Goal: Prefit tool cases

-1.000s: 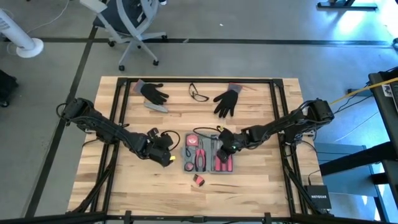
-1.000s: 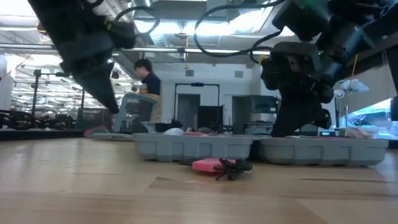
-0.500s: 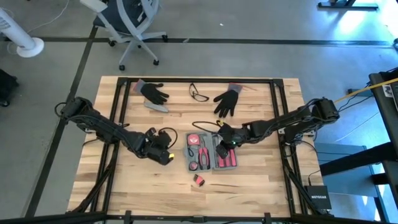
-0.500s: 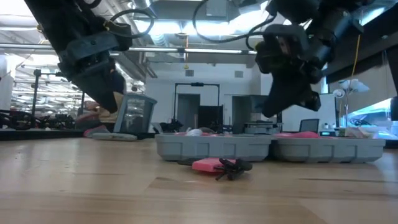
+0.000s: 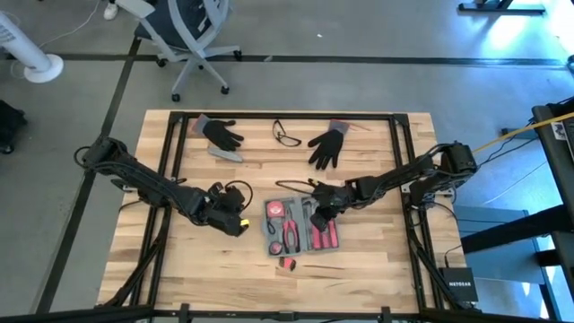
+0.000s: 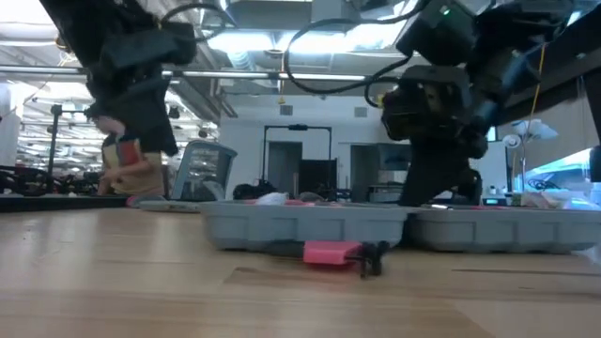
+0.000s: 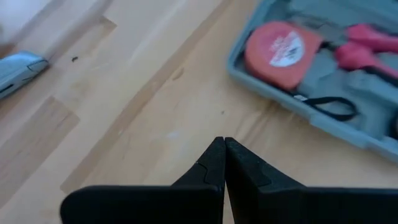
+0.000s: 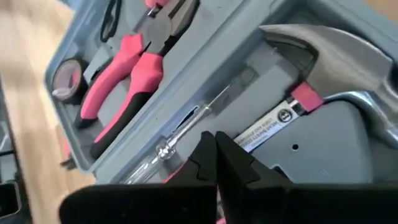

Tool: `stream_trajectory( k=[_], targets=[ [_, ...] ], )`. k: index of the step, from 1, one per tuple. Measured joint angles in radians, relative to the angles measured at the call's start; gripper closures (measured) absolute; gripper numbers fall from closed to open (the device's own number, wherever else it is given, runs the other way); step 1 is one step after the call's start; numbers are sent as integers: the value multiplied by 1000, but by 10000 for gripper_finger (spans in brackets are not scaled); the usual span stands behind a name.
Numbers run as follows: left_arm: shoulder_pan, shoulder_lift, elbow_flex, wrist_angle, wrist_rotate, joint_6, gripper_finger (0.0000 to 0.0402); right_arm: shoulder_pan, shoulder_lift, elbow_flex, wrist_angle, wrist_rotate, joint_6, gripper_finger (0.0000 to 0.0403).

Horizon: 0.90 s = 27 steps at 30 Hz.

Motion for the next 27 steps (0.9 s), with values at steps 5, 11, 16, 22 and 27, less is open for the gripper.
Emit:
stream_trajectory(
  k=[5, 11, 16, 22, 27],
  targets=[
    [0, -75, 0, -31, -9, -6, 401, -66, -93, 81, -101, 107, -129, 403],
    [2, -126, 0, -72, -6, -4, 401, -140, -150, 185, -193, 54, -244, 402],
    [-12, -114, 0, 87, 157, 168, 401, -97, -169, 291, -232, -109, -296, 397],
    [7, -68, 15, 294, 326, 469, 385, 54, -168, 403, -522, -96, -333, 353],
    [91, 3, 78, 360, 522, 714, 335, 199, -168, 408, -690, -57, -217, 272]
  ],
)
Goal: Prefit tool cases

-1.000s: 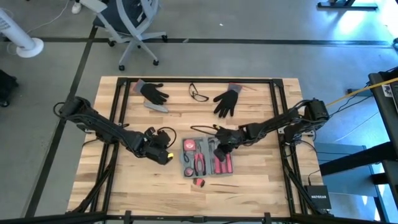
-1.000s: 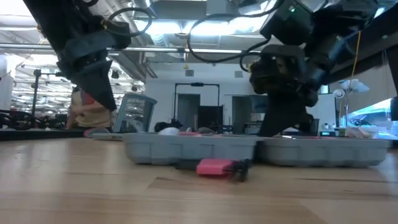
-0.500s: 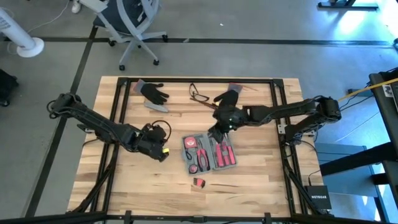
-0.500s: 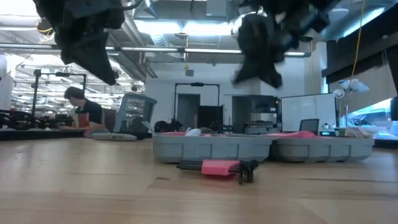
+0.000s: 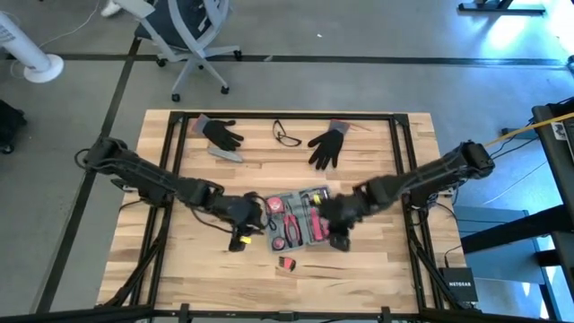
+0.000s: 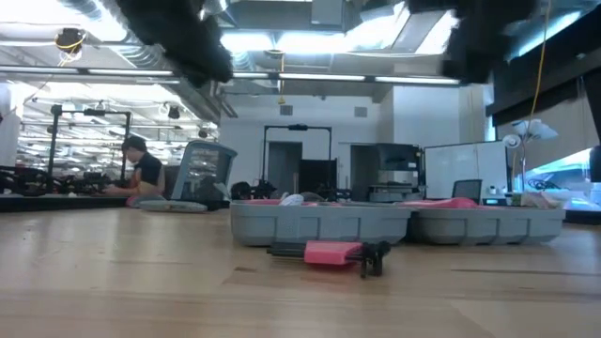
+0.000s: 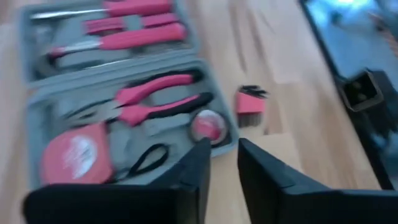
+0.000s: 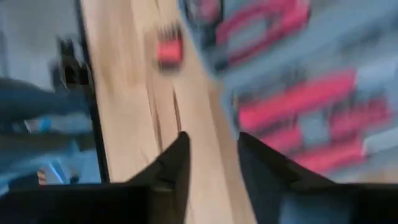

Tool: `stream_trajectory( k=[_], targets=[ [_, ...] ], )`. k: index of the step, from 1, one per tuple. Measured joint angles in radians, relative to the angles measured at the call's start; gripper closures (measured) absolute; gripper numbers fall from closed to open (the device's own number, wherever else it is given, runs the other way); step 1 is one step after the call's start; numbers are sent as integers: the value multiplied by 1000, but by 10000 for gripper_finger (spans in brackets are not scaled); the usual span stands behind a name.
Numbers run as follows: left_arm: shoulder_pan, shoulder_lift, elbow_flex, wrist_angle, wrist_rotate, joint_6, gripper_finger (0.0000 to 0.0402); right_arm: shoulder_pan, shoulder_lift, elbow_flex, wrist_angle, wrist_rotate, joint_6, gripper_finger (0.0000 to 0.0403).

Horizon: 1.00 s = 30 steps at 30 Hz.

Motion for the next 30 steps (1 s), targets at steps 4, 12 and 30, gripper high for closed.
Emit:
stream_trajectory(
  k=[4, 12, 30],
  targets=[
    [37, 86, 70, -14, 172, 132, 289, 128, 0, 1, -32, 68, 142, 208],
    [29, 267, 250, -40, 248, 257, 240, 295, 5, 1, -130, 170, 439, 147],
    [-53, 497, 281, 64, 227, 110, 235, 414, -46, 2, -426, 482, 769, 145]
  ],
)
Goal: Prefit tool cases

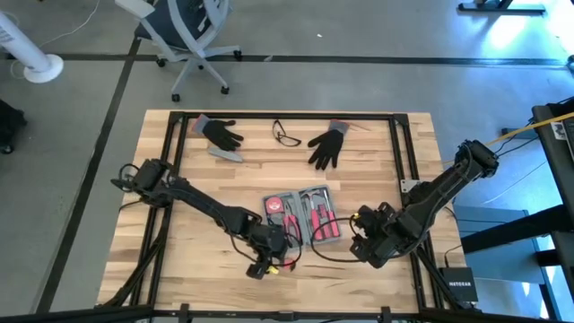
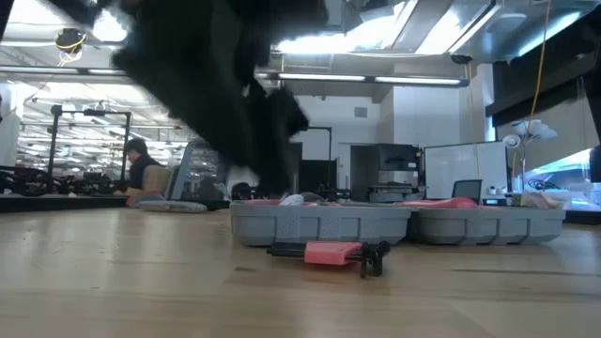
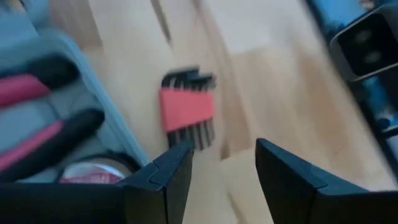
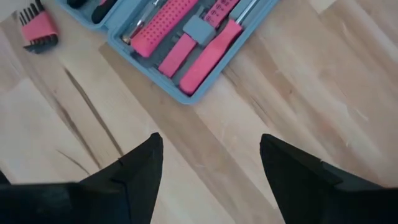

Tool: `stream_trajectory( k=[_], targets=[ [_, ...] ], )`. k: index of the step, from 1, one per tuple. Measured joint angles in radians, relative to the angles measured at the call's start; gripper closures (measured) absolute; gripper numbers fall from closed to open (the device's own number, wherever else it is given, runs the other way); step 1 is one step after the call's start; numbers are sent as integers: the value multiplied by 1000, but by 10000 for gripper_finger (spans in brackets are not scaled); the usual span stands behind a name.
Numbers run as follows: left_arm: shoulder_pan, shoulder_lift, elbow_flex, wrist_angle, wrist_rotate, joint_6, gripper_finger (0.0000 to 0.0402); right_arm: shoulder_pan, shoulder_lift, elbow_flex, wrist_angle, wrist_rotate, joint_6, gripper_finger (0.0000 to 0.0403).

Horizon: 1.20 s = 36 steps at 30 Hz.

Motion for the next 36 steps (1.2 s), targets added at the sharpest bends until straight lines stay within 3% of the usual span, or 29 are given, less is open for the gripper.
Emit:
stream_trajectory(
  k=[7, 17, 26, 36],
  targets=[
    [31, 44, -1, 127, -26, 57, 235, 0, 2, 0, -1, 5, -8, 146],
    [33, 101, 40, 127, -9, 156, 235, -3, 2, 0, -1, -14, -9, 146],
    [16, 127, 77, 105, -11, 110, 235, -3, 2, -1, -3, -24, -1, 146],
    [-27, 135, 81, 65, -130, 58, 235, -3, 3, -1, -5, -14, 17, 146]
  ],
)
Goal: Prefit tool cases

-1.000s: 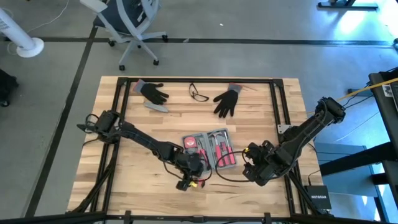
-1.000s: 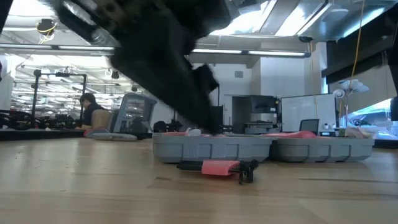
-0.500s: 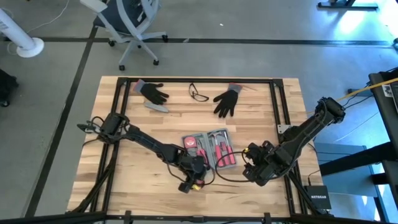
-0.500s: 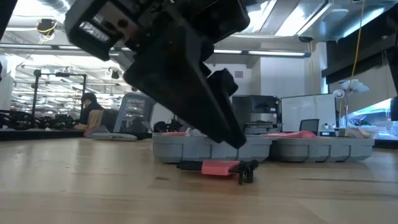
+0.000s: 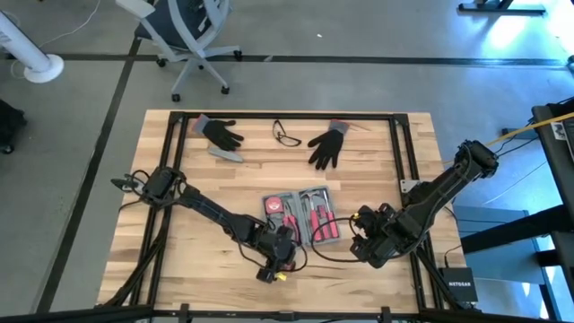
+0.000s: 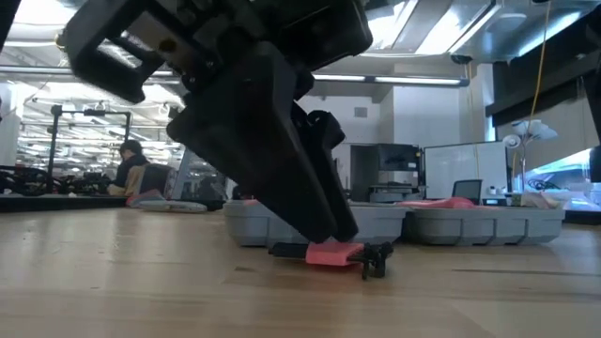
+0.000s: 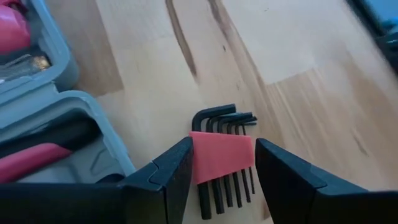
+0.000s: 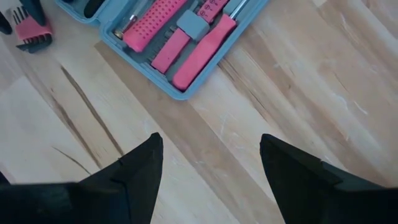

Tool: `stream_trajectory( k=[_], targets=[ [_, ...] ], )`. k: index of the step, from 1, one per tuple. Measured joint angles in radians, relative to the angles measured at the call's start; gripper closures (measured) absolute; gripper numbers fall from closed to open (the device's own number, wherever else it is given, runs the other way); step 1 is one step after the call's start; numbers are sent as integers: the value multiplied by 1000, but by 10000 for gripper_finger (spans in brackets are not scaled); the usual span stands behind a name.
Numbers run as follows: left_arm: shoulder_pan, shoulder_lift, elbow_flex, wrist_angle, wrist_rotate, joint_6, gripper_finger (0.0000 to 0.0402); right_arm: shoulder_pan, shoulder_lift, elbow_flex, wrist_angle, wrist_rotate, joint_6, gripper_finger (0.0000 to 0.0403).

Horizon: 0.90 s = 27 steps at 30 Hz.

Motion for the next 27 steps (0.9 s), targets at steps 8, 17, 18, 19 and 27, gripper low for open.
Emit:
stream_trajectory(
  k=[8, 17, 18, 19, 27],
  targets=[
    [-37, 15, 0, -1, -135, 32, 235, 0, 1, 0, -1, 0, 0, 146],
    [-60, 27, 0, -7, -180, 26, 235, 0, 1, 0, 0, 1, 0, 146],
    [-60, 27, 0, -12, -181, 9, 235, 0, 1, 0, 1, 1, 0, 146],
    [-60, 27, 0, -22, -181, -2, 235, 0, 1, 0, 0, 1, 0, 146],
    [-93, 25, 1, -43, -205, 18, 235, 0, 1, 0, 0, 2, 0, 146]
  ],
)
